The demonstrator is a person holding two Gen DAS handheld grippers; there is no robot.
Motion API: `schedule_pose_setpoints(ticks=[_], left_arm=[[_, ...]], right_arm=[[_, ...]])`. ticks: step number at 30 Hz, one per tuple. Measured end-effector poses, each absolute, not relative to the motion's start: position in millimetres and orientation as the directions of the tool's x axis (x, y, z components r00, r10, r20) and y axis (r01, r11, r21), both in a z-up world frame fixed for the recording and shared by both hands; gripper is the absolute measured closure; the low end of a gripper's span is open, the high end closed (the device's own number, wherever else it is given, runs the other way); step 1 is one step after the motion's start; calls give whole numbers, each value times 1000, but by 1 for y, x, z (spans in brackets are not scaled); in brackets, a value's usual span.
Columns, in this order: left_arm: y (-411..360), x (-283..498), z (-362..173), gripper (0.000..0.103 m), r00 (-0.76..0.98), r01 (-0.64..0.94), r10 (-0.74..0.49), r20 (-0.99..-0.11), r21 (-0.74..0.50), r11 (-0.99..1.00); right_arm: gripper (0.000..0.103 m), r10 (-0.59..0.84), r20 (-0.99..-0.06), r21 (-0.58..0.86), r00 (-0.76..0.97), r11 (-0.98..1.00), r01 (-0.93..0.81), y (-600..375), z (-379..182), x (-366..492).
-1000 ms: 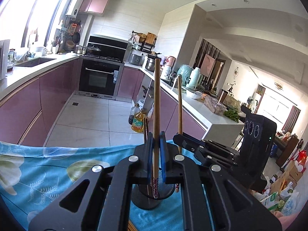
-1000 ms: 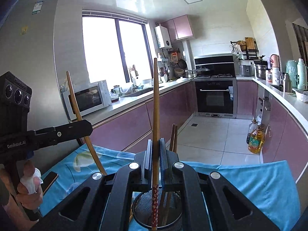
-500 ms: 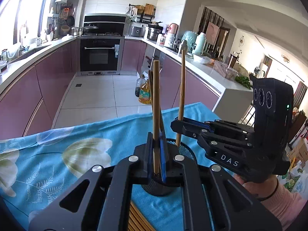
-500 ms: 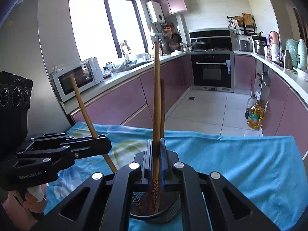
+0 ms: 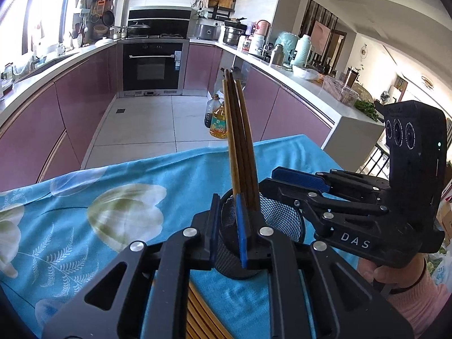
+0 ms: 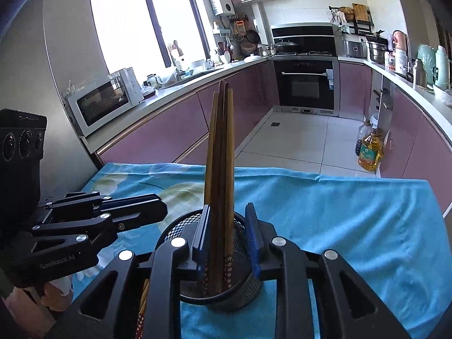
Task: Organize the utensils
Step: 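Open the right gripper and pull back toward the chopstick pile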
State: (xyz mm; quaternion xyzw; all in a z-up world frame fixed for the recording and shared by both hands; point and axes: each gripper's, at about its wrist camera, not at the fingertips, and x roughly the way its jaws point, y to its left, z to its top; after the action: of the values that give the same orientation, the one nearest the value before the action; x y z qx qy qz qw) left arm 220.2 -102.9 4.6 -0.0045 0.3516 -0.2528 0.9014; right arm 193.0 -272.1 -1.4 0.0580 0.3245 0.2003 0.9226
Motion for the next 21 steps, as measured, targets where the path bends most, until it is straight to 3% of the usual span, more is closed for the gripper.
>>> schedule_pose_setpoints(ticks=[2, 4, 12, 21], left_arm=[[-95, 209, 9, 86, 654, 437, -442, -613, -171, 883], [-86, 195, 13, 68, 685, 427, -432, -587, -157, 891], [-50, 137, -4, 62, 712, 417, -391, -584, -97, 904], [-25, 99, -62, 62, 623, 398, -349, -700, -101, 912]], right_arm=[[76, 411, -555, 235, 723, 911, -338, -272, 4, 183], [71, 427, -533, 234, 731, 904, -358, -273, 10, 173], [58, 508, -517, 180, 689, 851, -493, -250, 6, 119], [58, 530, -670, 202, 520, 804, -559, -211, -55, 96]])
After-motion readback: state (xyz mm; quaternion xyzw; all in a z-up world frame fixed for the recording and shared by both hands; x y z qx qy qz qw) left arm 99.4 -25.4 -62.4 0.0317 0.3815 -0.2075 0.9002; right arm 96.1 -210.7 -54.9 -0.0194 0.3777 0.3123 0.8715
